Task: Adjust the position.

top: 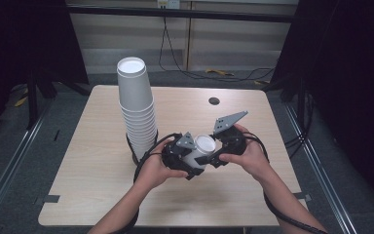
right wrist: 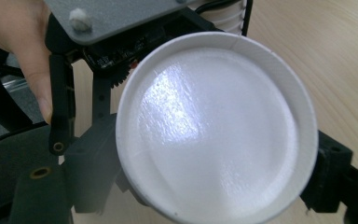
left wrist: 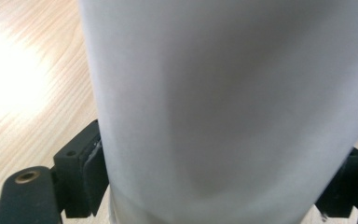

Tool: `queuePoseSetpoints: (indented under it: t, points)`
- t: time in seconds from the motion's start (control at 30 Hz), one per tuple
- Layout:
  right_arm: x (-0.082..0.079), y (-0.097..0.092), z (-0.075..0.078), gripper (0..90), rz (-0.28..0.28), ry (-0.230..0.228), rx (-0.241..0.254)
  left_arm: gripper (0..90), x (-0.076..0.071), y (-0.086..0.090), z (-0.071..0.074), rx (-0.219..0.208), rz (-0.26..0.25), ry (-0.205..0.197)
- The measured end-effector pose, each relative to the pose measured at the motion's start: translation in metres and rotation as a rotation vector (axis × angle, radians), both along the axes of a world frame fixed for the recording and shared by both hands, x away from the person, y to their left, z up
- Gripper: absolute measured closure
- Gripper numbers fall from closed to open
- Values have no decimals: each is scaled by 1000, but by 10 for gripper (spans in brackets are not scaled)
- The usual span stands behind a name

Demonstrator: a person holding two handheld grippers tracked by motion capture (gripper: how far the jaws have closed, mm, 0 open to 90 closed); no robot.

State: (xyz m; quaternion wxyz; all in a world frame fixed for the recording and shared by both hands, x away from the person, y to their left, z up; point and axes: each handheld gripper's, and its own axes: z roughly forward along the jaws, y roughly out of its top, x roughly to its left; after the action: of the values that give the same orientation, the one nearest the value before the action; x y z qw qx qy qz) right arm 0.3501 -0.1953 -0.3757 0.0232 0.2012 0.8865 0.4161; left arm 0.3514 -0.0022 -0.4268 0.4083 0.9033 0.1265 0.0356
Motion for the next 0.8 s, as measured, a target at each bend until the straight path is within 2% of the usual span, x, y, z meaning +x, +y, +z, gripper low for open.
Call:
queuePoseSetpoints:
  t: [0.23,0.33,0.47,0.57,0.67,0.8]
  points:
    - [-3,2,1,223,-1,-17,-3,133,1,1,-1,-13,-6,7]
    - [-3,2,2,228,-2,-16,-8,117,3,2,-3,-34,-20,16]
    - [-4,-2,1,230,-10,-17,12,99,3,3,-5,-71,-20,22]
    - [-4,-5,-1,232,-14,-9,32,79,4,4,-5,-68,-28,18]
    - [-4,-6,-1,231,-16,-7,44,67,5,5,-5,-75,-18,32]
    - [-4,-9,0,231,-23,-5,61,61,6,7,-6,-100,-7,50]
